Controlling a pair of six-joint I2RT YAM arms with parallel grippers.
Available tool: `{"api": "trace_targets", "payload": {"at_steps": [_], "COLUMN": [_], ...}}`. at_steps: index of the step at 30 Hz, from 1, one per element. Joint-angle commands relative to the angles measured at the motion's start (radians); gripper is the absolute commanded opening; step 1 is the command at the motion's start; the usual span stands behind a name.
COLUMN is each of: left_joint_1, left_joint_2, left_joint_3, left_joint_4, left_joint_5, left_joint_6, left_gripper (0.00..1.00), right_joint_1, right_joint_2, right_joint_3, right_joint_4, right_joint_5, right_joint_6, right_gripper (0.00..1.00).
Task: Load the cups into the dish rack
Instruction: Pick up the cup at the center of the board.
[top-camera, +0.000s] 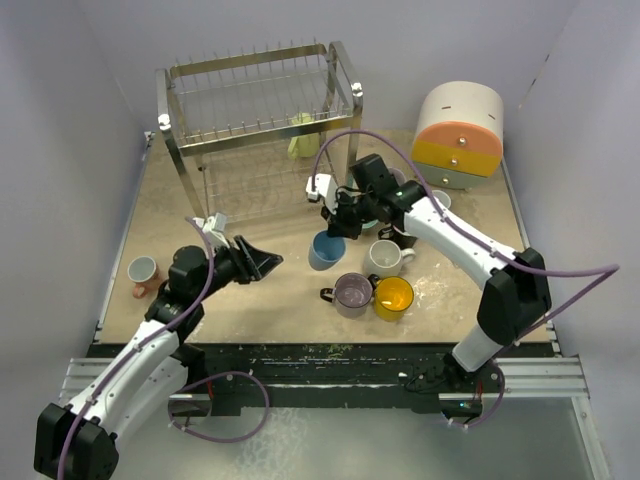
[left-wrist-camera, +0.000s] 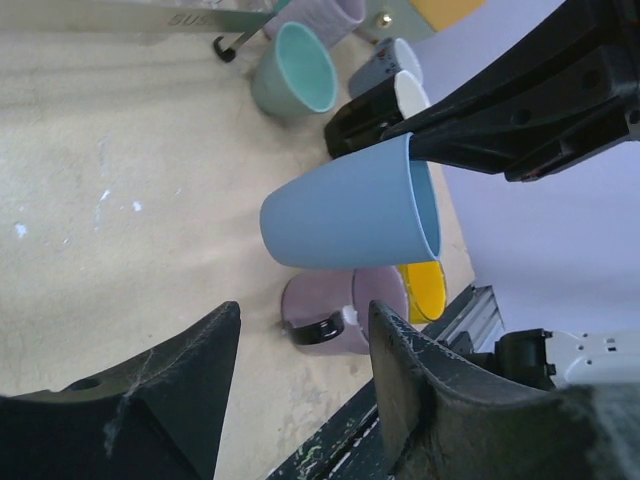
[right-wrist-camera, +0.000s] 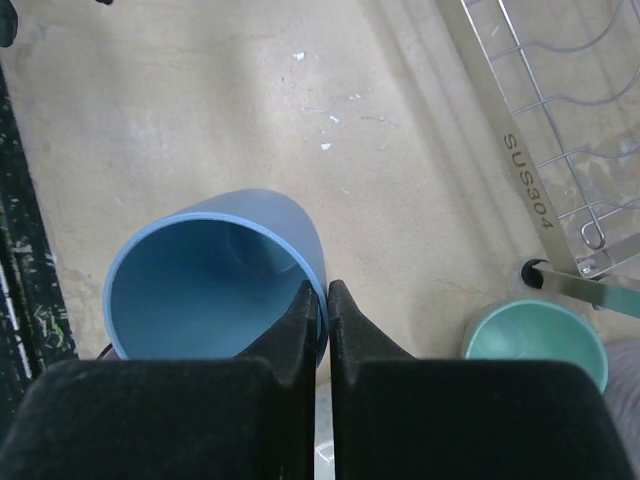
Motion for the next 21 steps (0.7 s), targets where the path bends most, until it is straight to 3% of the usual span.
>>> {"api": "trace_targets", "payload": {"at_steps": [1,7,14,16,17,21], "left_joint_1": [0.000,0.001,-0.001,-0.002,-0.008,-0.034], "left_joint_2": [-0.024,0.001,0.203,0.253,0.310,0.377], "left_joint_3": [-0.009,-0.052,-0.094,-0.095,-0.099,-0.098], "left_joint_4": [0.234,0.580,1.054,1.140,1.259,1.425], "left_joint_5": [0.100,0.160,0.157,0.146,0.115,0.039], "left_joint_6": [-0.025,-0.097,-0.251,-0.281,-0.318,-0.337], "left_gripper": [0.58,0.68,0.84,0.88,0.96,0.99], "right_joint_1": [-0.062,-0.171,-0.287,-0.326,-0.381,-0.402], "right_joint_2": [-0.056,-0.106,-0.202,-0.236,-0.277,-0.281], "right_joint_3": [0.004,-0.001,-0.060,-0.097,-0.171,-0.180], "right_joint_4": [0.002,-0.017,0.168,0.275,0.500,0.754], "right_joint_5": [-0.196,-0.458,-0.722,-0.808,-0.900,-0.956], "right_joint_6": [0.013,0.036,0.233,0.356,0.577,0.886], "right_gripper": [0.00,0.00,0.00,0.00,0.00,0.00]}}
